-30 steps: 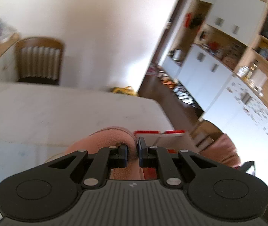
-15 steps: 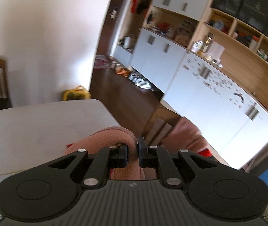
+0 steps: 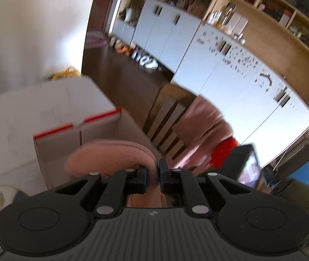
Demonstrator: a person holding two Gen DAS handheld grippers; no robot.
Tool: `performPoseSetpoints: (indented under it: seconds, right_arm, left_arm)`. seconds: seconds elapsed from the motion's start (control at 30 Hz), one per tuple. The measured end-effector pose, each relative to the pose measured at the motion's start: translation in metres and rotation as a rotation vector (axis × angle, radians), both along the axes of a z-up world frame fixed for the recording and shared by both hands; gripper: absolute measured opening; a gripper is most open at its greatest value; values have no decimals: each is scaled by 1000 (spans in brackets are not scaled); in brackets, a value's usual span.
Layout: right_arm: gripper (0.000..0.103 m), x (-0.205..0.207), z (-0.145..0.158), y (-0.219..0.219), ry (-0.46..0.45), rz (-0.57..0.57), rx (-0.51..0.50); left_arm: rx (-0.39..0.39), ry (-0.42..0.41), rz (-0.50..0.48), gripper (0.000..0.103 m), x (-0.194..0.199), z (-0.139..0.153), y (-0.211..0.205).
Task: Organize objects
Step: 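Carry the pink towel into the box and open the left gripper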
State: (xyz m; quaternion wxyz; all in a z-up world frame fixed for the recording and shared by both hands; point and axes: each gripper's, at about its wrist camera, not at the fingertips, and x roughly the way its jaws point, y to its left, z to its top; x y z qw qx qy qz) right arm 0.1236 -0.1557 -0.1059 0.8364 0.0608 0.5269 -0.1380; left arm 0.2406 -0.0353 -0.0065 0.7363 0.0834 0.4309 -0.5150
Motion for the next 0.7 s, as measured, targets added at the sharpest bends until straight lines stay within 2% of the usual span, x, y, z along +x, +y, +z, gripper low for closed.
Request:
performPoseSetpoints:
  seconds: [0.4, 0.7]
  right_arm:
    - [4, 0, 0, 0, 0, 1, 0]
    - [4, 0, -2, 0, 1, 3, 0]
  left_arm:
    - [160, 53, -51, 10, -2, -74, -11]
    - [227, 119, -42, 10, 3, -107, -10]
